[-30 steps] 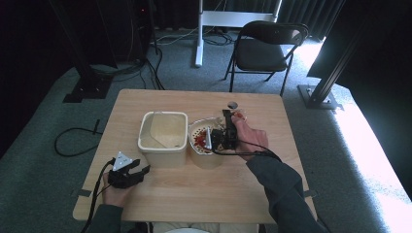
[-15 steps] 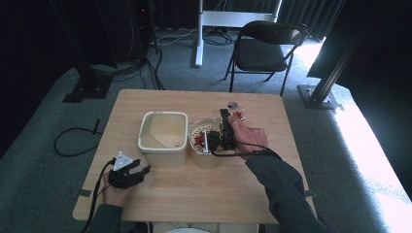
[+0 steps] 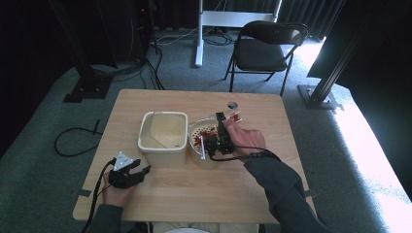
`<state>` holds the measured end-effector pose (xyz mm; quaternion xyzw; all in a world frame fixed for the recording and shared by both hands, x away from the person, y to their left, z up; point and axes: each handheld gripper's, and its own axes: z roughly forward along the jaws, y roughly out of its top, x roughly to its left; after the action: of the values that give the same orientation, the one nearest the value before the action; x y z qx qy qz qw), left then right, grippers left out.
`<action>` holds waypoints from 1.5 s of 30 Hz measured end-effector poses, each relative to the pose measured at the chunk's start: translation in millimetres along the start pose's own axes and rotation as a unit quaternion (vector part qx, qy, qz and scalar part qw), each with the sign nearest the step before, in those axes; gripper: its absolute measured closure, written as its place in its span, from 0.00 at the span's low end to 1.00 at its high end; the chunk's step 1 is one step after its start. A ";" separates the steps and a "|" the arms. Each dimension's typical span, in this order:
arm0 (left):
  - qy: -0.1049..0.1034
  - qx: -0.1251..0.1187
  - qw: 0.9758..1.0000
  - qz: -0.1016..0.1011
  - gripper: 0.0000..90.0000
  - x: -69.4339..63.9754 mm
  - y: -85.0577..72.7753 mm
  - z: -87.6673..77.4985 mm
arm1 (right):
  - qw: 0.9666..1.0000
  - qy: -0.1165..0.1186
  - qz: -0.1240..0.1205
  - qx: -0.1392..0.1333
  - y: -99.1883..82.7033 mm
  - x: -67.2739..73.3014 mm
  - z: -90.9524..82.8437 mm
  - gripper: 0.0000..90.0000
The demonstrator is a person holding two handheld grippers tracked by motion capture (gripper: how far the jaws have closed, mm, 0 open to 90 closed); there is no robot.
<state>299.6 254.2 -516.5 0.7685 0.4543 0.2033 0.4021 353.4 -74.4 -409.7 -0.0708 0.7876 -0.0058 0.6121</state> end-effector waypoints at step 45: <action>0.000 0.003 1.000 0.000 0.53 -0.4 -0.4 1.2 | 0.998 -0.010 -0.050 0.037 0.7 13.1 6.9 0.38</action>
<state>300.0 253.5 -517.6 0.7697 0.4546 0.2019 0.4000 356.9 -74.8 -424.1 -0.0875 0.7759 -0.0648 0.6214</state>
